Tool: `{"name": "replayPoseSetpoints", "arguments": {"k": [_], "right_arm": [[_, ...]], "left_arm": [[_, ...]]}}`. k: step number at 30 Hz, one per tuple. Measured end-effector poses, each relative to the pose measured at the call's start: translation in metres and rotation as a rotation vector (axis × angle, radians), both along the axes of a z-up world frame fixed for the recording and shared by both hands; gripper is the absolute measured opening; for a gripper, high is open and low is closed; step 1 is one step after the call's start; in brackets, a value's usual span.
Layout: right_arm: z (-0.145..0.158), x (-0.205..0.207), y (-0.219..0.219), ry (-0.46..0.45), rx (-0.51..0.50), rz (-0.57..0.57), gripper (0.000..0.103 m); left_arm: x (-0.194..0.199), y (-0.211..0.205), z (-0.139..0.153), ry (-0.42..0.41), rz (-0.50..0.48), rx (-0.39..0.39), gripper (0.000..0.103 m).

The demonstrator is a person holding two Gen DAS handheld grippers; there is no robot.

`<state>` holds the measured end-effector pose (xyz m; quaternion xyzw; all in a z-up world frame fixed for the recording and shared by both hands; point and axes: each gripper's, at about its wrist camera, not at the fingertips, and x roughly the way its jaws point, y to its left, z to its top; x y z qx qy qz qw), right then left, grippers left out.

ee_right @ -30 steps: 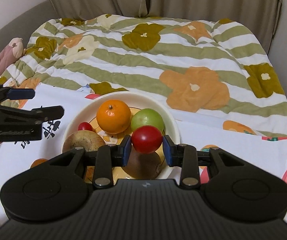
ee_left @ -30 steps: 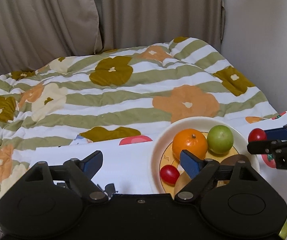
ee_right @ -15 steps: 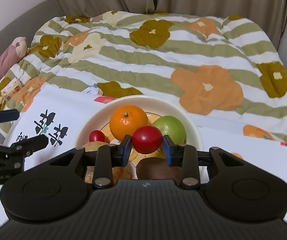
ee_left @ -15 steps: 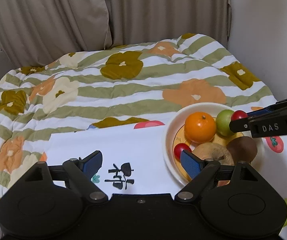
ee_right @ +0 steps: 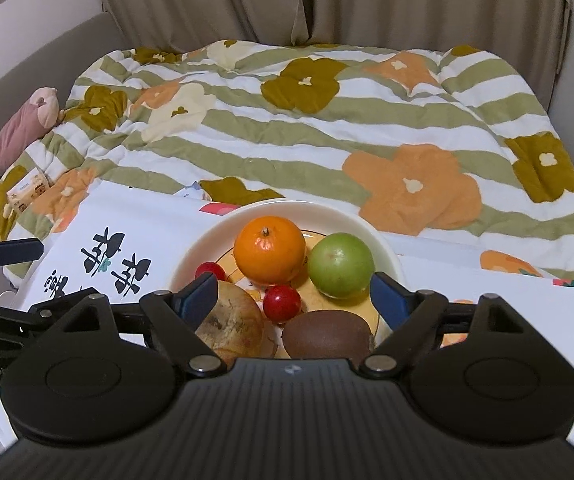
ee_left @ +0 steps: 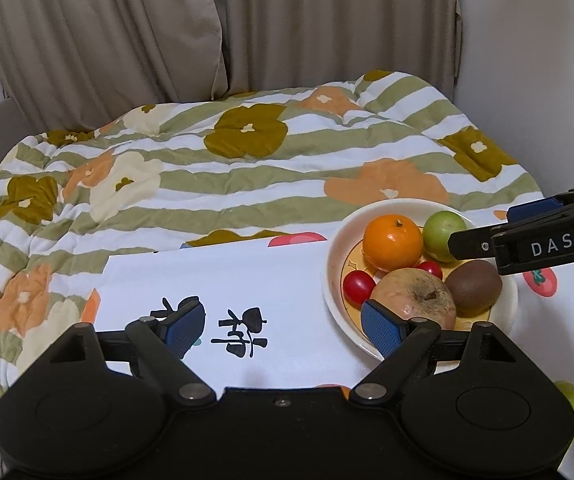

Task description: Organize fruits

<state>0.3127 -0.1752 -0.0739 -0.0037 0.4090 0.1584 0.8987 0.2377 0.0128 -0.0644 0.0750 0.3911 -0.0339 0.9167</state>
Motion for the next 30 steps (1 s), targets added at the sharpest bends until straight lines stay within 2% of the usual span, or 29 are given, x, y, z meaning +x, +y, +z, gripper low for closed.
{"name": "replayPoseSetpoints", "arguments": {"k": [18,26,30], "right_arm": [[0.039,-0.063,-0.007,-0.079,-0.024,-0.104,0.099],[0.052,-0.102,-0.011,-0.125,-0.051,-0.168,0.1],[0.053,-0.124,-0.013,-0.134,-0.056,-0.198,0.1]], "left_arm": [[-0.039,0.012,0.028,-0.085,-0.031,-0.015,0.089],[-0.061,0.019,0.04,-0.121,-0.057,-0.023,0.096],[-0.074,0.021,0.044,-0.134,-0.083,-0.035,0.096]]}}
